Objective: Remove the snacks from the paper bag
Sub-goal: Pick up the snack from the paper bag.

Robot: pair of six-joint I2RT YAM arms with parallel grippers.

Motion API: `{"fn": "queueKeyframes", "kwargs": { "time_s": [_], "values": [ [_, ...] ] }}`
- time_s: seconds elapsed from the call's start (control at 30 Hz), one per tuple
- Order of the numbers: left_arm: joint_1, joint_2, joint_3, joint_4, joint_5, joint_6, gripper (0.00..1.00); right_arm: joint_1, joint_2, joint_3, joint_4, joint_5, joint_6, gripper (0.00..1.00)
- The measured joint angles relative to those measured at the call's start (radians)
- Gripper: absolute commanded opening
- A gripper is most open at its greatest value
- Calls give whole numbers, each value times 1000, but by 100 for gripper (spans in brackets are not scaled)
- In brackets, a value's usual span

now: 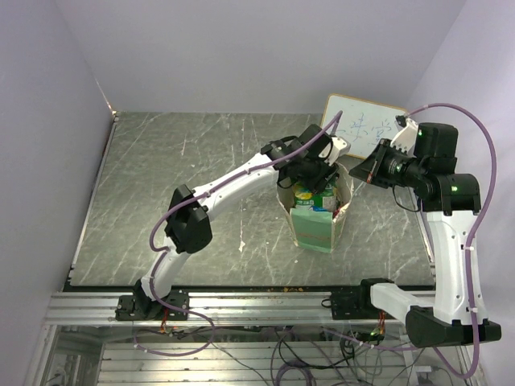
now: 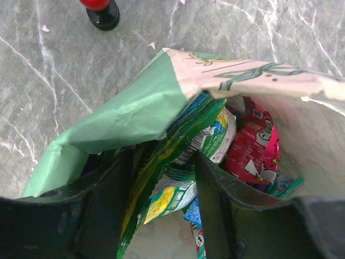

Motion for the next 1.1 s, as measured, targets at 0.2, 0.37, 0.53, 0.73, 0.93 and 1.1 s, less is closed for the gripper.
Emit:
{"fn": "queueKeyframes", "kwargs": {
  "time_s": [0.2, 0.37, 0.53, 0.73, 0.93, 1.1],
  "values": [
    [5, 0, -2, 0, 34, -29, 22, 0, -7, -27, 22, -2, -7, 0],
    [6, 1, 3, -23, 59, -65, 7, 0, -9, -33, 25, 2, -28, 0],
    [6, -6, 8, -31, 75, -119, 7, 0, -10, -32, 23, 20, -45, 0],
    [6, -55, 8, -57, 101, -195, 7, 0, -21, -32, 16, 38, -38, 0],
    [14, -188, 16, -84, 94, -246, 7, 0, -43, -39, 27, 79, -1, 0],
    [62, -316, 61, -89, 92, -312, 7, 0, -55, -47, 37, 124, 39, 0]
  ]
}}
